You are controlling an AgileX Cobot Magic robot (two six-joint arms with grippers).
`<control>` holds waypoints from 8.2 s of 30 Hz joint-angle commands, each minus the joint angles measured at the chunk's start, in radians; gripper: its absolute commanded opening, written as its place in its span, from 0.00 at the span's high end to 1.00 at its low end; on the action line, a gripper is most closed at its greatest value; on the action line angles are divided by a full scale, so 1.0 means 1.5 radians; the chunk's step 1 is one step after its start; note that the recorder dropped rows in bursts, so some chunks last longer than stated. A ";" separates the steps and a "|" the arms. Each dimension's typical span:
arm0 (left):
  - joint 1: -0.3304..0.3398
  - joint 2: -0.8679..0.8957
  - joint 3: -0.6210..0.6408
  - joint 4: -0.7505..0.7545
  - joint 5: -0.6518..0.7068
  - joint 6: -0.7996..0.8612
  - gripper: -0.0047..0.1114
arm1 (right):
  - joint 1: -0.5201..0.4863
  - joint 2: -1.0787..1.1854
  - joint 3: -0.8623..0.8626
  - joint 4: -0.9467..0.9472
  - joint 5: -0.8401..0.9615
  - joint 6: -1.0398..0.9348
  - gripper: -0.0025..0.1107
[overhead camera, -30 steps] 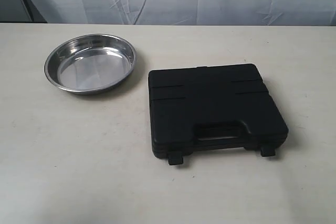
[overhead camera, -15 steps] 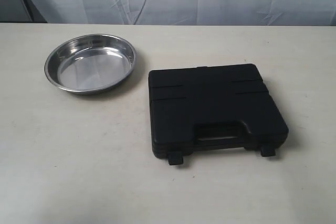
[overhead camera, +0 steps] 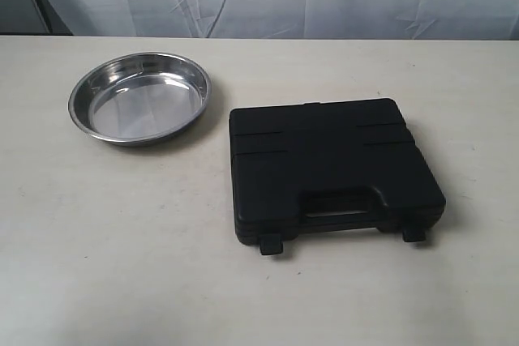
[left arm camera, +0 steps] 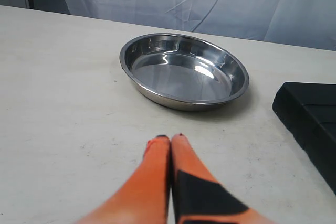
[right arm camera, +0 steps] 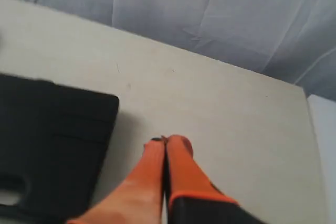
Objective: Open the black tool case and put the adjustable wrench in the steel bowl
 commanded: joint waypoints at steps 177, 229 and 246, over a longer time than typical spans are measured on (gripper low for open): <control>-0.014 0.912 -0.520 -0.484 0.453 0.270 0.96 | 0.423 0.631 -0.218 0.043 0.034 -0.485 0.99; -0.080 1.196 -0.616 -0.853 0.504 0.541 0.96 | 0.423 0.575 -0.270 0.016 0.065 -0.396 0.52; -0.080 1.196 -0.626 -0.874 0.488 0.543 0.96 | 0.423 0.506 -0.248 0.099 0.180 -0.325 0.99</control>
